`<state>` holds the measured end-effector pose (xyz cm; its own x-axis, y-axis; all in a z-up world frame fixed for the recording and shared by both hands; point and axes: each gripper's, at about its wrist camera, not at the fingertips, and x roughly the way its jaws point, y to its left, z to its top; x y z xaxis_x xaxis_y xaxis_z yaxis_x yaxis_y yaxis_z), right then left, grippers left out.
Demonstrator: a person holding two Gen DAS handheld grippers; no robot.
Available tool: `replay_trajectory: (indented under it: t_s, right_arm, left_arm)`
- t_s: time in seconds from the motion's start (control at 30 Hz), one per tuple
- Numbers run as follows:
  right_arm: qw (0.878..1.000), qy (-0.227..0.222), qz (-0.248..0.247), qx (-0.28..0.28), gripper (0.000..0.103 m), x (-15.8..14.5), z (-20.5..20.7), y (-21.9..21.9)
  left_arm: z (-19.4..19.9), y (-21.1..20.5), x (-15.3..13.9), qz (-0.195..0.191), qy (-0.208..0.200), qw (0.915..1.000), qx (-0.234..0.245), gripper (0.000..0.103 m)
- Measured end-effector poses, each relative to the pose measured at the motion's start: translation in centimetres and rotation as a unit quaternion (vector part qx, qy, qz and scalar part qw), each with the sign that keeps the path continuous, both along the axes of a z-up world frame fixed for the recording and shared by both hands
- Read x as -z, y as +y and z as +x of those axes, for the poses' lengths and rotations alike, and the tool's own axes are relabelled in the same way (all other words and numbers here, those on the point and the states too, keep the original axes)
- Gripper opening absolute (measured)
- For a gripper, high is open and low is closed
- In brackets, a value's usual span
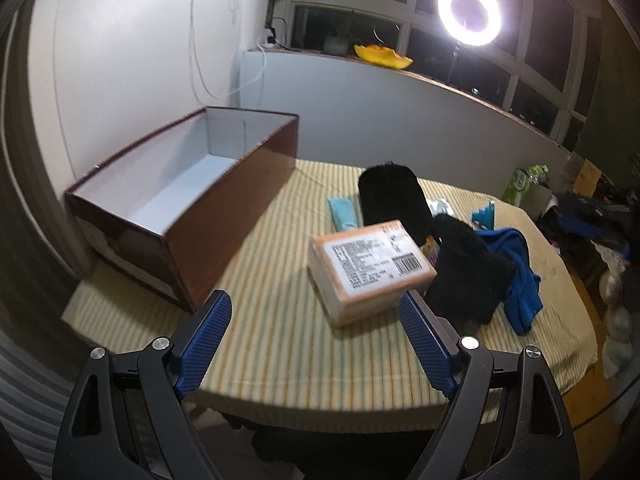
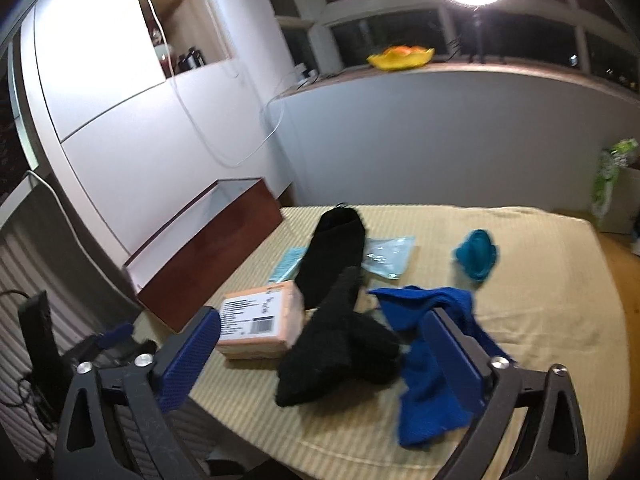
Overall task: Organize soft objects
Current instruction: 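Move the right gripper down to the orange-and-white package, then close the right gripper on the package and lift it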
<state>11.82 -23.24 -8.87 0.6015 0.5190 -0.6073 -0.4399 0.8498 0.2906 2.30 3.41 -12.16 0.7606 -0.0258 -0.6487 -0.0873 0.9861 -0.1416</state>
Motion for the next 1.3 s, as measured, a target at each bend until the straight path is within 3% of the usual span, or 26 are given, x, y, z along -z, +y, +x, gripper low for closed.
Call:
replay_trajectory:
  t_s: [0.07, 0.2, 0.33, 0.67, 0.93, 1.0, 1.07, 1.3]
  right_arm:
    - [0.999, 0.027, 0.009, -0.022, 0.083, 0.4, 1.2, 1.0]
    - [0.997, 0.061, 0.011, -0.055, 0.082, 1.4, 3.1, 3.3]
    - [0.989, 0.111, -0.001, -0.093, 0.059, 3.0, 5.1, 6.5]
    - [0.975, 0.184, -0.052, -0.11, 0.054, 7.1, 8.8, 11.3]
    - [0.969, 0.205, -0.074, -0.112, 0.054, 8.9, 9.8, 12.1]
    - [0.968, 0.21, -0.078, -0.113, 0.054, 9.2, 9.8, 12.3]
    - [0.967, 0.213, -0.082, -0.116, 0.054, 9.3, 9.8, 12.5]
    - [0.963, 0.22, -0.096, -0.126, 0.047, 9.8, 9.6, 13.1]
  left_arm:
    - [0.3, -0.2, 0.4, -0.003, 0.005, 1.0, 0.007, 0.086]
    - [1.1, -0.3, 1.1, -0.009, 0.013, 0.9997, 0.017, 0.086]
    - [1.9, -0.3, 1.6, -0.018, 0.019, 0.9992, 0.029, 0.086]
    - [4.7, -0.7, 3.1, -0.05, 0.045, 0.9956, 0.065, 0.085]
    - [6.9, -1.1, 4.9, -0.074, 0.067, 0.9915, 0.084, 0.084]
    - [7.3, -1.0, 5.4, -0.078, 0.074, 0.9906, 0.085, 0.081]
    - [7.7, -0.9, 5.8, -0.086, 0.081, 0.9889, 0.09, 0.071]
    - [8.4, -1.1, 6.3, -0.085, 0.086, 0.9876, 0.1, 0.06]
